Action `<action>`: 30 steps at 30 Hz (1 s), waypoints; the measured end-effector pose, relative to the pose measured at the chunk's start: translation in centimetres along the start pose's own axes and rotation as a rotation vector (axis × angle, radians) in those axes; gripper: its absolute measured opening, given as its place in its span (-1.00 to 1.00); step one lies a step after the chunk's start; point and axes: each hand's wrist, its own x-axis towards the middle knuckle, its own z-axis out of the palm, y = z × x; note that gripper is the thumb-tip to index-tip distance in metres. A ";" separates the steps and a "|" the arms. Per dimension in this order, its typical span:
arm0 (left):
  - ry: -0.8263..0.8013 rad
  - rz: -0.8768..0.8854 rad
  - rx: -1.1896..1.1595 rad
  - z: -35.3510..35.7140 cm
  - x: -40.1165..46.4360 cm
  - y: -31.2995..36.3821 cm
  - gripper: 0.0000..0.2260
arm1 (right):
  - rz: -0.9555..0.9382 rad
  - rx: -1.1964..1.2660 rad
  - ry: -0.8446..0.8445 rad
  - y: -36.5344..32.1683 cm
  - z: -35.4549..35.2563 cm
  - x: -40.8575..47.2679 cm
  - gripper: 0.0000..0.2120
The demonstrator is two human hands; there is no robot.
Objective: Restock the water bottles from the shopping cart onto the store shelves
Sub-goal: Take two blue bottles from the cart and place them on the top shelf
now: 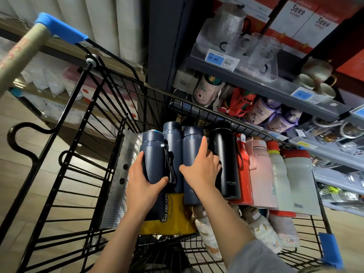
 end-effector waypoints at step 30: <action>0.018 -0.026 -0.078 -0.5 0.2 -0.3 -0.12 | -0.135 0.353 -0.050 0.0 -0.7 -1.6 -0.01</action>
